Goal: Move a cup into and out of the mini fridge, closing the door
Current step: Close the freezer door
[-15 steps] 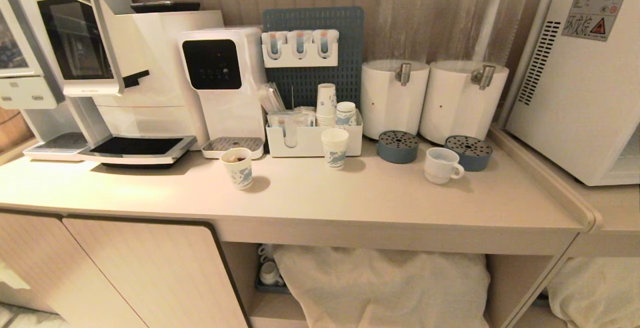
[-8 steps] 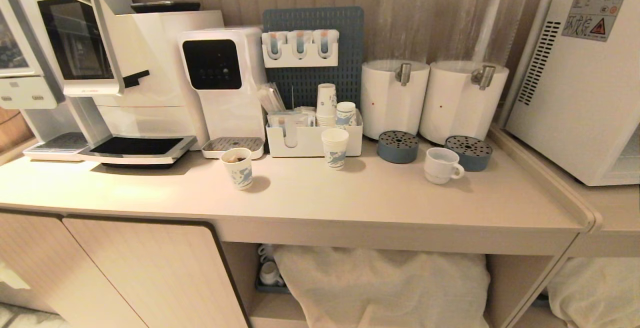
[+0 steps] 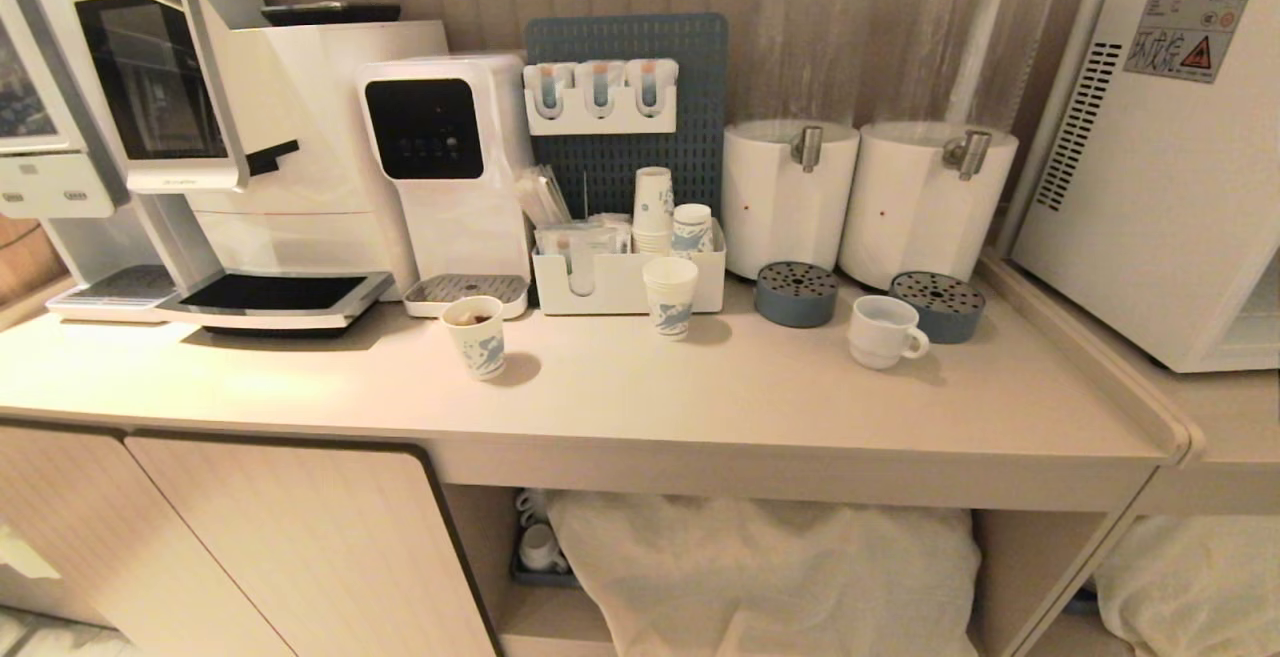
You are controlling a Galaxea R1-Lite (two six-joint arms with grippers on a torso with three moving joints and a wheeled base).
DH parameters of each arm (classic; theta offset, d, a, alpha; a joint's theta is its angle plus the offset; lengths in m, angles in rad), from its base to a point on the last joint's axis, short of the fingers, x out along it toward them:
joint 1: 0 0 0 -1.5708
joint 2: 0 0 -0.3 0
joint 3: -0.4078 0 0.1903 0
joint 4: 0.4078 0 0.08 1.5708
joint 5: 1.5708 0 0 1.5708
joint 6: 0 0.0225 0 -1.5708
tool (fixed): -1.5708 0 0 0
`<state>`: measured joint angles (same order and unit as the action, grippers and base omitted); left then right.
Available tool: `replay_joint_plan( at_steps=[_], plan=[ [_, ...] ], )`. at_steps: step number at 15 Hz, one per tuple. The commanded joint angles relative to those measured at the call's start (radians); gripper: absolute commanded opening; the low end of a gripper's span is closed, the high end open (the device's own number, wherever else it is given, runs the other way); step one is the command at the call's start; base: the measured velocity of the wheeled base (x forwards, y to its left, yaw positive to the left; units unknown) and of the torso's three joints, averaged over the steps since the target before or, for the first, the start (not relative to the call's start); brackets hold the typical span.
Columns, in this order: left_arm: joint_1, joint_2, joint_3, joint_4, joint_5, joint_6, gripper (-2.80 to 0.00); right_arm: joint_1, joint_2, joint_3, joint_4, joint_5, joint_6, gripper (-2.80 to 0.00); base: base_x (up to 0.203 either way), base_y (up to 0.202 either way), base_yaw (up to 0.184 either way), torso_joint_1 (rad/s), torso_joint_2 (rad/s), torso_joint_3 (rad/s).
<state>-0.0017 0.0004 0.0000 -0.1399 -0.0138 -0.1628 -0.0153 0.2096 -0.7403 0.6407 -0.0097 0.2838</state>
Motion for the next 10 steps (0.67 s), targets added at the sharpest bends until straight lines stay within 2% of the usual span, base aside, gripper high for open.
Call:
replay_joint_plan(
  at_steps=[1, 2, 4, 8, 10],
  plan=[
    [0.000, -0.005, 0.040, -0.001, 0.000, -0.001, -2.80, 0.007, -0.131, 0.049, -0.022, 0.002, -0.006, -2.80, 0.000, 0.000, 0.000, 0.000, 0.00, 0.000],
    [0.000, -0.005, 0.040, -0.001, 0.000, -0.001, -2.80, 0.010, -0.177, 0.115, -0.080, -0.014, -0.026, -2.80, 0.000, 0.000, 0.000, 0.000, 0.00, 0.000],
    [0.000, -0.005, 0.040, -0.001, 0.000, -0.001, -2.80, 0.013, -0.199, 0.275, -0.251, -0.112, -0.058, -2.80, 0.000, 0.000, 0.000, 0.000, 0.00, 0.000],
    [0.000, -0.005, 0.040, -0.001, 0.000, -0.001, -2.80, 0.015, -0.207, 0.678, -0.714, -0.192, -0.267, -2.80, 0.000, 0.000, 0.000, 0.000, 0.00, 0.000],
    [0.000, -0.005, 0.040, -0.001, 0.000, -0.001, -2.80, 0.015, -0.208, 0.744, -0.764, -0.182, -0.309, -2.80, 0.000, 0.000, 0.000, 0.000, 0.00, 0.000]
  ],
)
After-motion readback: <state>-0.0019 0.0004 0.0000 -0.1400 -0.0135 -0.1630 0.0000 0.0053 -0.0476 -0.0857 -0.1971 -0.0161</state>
